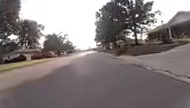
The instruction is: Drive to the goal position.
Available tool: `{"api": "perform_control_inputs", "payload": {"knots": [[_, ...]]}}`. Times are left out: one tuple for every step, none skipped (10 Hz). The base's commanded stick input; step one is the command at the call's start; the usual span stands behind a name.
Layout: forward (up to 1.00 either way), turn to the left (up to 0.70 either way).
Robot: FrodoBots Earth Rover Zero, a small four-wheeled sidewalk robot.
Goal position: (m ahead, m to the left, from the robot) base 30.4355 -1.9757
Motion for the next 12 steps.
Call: {"api": "perform_control_inputs", "payload": {"knots": [[1.00,-0.27],[1.00,0.00],[1.00,0.00],[1.00,0.00],[1.00,0.00],[1.00,0.00],[1.00,0.00],[1.00,0.00],[1.00,0.00],[1.00,0.00],[1.00,0.00],[1.00,0.00]]}}
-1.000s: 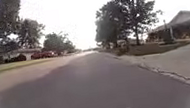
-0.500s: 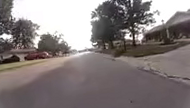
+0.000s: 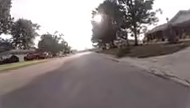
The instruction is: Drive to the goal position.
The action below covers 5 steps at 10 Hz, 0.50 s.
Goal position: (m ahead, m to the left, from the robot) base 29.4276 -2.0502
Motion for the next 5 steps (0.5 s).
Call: {"api": "perform_control_inputs", "payload": {"knots": [[1.00,0.00],[1.00,0.00],[1.00,0.02],[1.00,0.02],[1.00,0.02]]}}
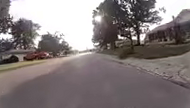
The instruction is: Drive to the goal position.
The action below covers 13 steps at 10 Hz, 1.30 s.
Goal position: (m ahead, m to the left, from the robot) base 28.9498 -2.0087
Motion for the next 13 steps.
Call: {"api": "perform_control_inputs", "payload": {"knots": [[1.00,0.02],[1.00,0.02],[1.00,0.02],[1.00,0.02],[1.00,0.02],[1.00,0.01],[1.00,0.00],[1.00,0.00],[1.00,0.00],[1.00,0.00],[1.00,0.00],[1.00,0.00],[1.00,0.00]]}}
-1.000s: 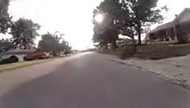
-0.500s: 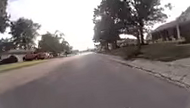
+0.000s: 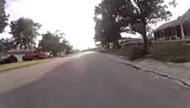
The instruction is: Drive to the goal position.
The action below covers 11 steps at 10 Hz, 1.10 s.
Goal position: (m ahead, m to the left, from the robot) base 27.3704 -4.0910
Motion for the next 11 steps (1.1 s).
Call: {"api": "perform_control_inputs", "payload": {"knots": [[1.00,0.00],[1.00,0.00],[1.00,0.00],[1.00,0.00],[1.00,0.00],[1.00,0.00],[1.00,0.00],[1.00,0.00],[1.00,0.00],[1.00,0.00],[1.00,0.00]]}}
